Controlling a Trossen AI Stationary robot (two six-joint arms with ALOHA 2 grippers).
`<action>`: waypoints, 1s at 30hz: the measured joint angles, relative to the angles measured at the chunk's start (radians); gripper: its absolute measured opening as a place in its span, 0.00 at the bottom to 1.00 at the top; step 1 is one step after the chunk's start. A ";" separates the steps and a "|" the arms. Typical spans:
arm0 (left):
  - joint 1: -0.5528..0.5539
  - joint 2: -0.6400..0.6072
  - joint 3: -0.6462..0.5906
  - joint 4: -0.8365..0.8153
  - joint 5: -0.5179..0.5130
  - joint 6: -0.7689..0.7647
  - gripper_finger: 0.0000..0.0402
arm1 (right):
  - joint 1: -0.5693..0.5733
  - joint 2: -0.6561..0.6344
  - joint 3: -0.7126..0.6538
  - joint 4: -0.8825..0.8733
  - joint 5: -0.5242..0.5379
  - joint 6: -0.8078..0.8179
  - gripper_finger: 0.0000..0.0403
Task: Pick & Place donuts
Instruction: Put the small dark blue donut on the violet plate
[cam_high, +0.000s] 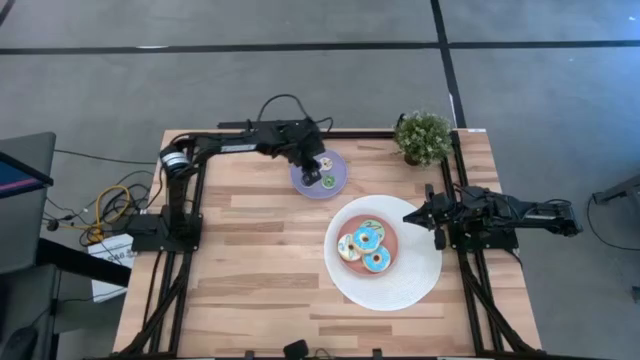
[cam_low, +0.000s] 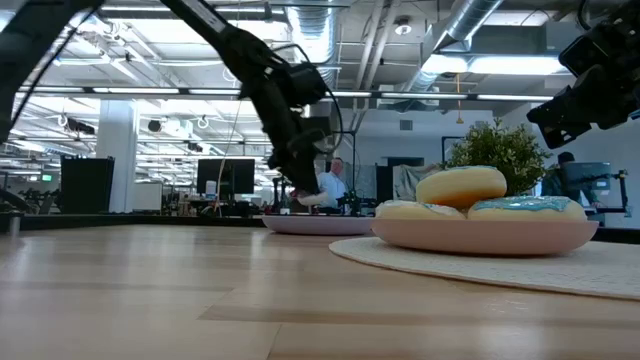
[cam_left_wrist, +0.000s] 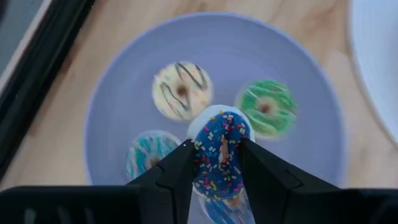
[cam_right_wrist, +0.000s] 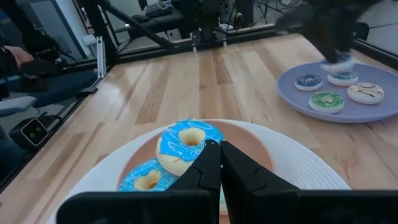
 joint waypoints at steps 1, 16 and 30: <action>0.004 0.030 0.040 -0.027 0.000 0.011 0.29 | 0.000 0.000 0.000 0.002 0.000 0.000 0.00; -0.001 0.260 0.339 -0.343 0.022 0.083 0.35 | 0.000 0.000 0.000 0.001 -0.001 0.000 0.00; -0.006 0.260 0.339 -0.327 -0.009 0.079 0.60 | 0.000 0.000 0.000 0.001 -0.001 0.000 0.00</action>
